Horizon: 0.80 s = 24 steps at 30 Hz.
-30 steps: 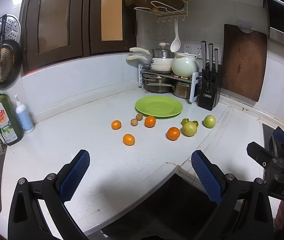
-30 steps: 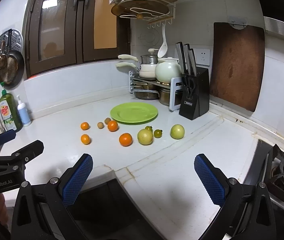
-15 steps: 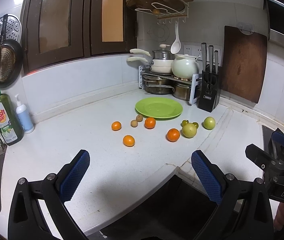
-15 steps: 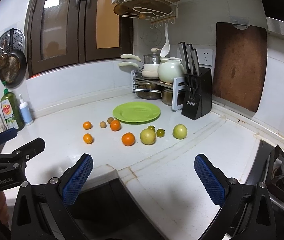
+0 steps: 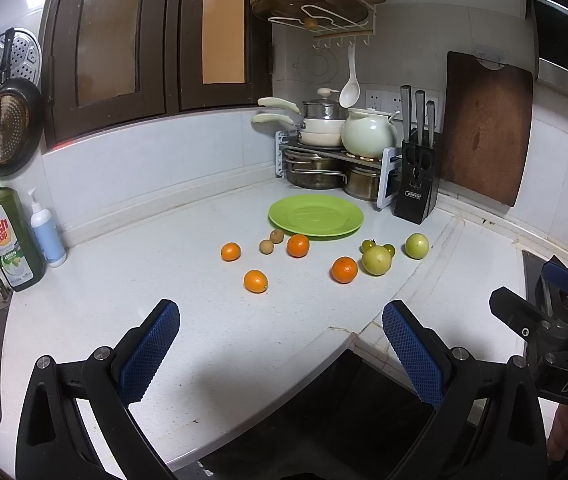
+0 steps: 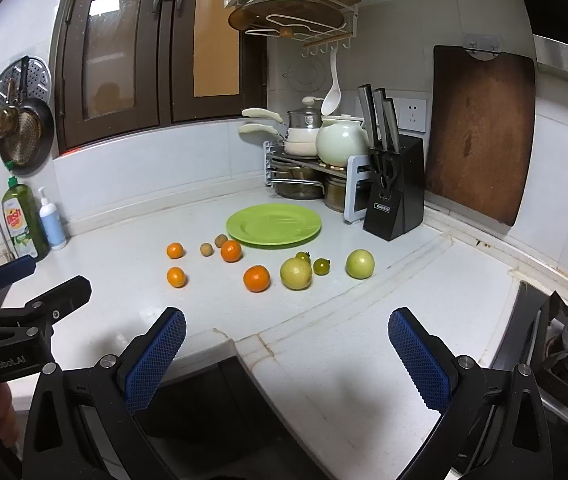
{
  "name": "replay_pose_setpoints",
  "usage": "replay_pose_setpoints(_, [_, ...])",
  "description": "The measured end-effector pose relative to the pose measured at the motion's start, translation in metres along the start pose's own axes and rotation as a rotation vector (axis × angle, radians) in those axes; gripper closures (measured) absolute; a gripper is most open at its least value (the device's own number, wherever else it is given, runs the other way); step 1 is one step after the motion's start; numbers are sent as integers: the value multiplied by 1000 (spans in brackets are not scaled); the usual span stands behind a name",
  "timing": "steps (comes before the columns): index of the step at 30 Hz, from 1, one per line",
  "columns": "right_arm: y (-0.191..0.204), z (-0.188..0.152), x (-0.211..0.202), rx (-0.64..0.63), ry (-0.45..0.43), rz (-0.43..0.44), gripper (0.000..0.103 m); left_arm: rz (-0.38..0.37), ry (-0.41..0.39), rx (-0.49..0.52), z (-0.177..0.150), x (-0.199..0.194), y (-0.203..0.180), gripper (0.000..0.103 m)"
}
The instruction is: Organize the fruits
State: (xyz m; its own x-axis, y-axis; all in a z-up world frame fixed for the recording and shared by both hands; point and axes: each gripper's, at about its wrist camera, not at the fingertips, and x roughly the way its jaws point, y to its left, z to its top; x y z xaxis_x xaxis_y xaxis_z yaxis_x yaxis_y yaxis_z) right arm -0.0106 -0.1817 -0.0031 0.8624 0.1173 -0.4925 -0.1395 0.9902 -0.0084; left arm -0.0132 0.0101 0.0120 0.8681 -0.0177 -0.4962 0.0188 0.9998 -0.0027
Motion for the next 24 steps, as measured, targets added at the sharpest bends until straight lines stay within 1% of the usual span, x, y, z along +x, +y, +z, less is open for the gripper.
replay_pose_setpoints(24, [2, 1, 1, -1, 6, 4, 1, 2, -2, -1, -2, -1, -1, 0])
